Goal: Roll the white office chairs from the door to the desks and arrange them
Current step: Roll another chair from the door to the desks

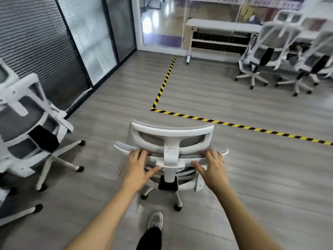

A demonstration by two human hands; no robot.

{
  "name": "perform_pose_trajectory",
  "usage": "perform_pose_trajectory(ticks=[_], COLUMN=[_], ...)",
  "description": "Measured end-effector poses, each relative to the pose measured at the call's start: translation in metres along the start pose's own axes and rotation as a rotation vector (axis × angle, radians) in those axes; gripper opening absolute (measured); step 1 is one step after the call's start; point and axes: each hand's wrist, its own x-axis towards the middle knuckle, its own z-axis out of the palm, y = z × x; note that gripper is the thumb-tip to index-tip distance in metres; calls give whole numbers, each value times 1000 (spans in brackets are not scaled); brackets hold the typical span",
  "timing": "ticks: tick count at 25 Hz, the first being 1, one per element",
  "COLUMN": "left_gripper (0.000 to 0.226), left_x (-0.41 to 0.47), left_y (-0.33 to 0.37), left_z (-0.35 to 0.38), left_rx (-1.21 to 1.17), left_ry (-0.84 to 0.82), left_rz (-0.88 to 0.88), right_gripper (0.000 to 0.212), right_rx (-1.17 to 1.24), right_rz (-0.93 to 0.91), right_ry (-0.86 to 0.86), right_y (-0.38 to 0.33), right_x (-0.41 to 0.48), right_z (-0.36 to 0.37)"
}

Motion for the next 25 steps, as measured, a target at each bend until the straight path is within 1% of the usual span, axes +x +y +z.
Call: perform_pose_trajectory(ticks=[2, 4, 6, 8, 10, 13, 17, 20, 23, 25], left_gripper=[66, 65, 63, 62, 61, 58, 59, 58, 57, 56], left_x=[75, 151, 233, 307, 381, 499, 657, 785, 904, 966], left_y=[-2, -2, -2, 2, 5, 7, 17, 27, 30, 33], left_z=[30, 54, 78, 99, 127, 170, 237, 282, 321, 339], left_rx=[-1, -21, -21, -41, -69, -110, -101, -58, -70, -76], left_ry=[-35, -67, -84, -97, -108, -97, -102, -125, -169, -162], left_rz=[25, 51, 104, 133, 168, 183, 186, 159, 131, 140], right_gripper=[46, 48, 51, 49, 46, 46, 46, 49, 52, 55], right_rx=[-31, -37, -3, 68, 87, 102, 137, 108, 49, 18], right_rz=[97, 211, 256, 297, 336, 353, 346, 332, 342, 337], right_ry=[43, 65, 85, 105, 120, 168, 211, 171, 121, 112], right_y=[27, 53, 79, 103, 131, 181, 261, 316, 366, 391], right_x=[56, 112, 178, 241, 305, 409, 562, 689, 806, 864], right_z=[5, 8, 10, 9, 11, 18, 29, 30, 34, 36])
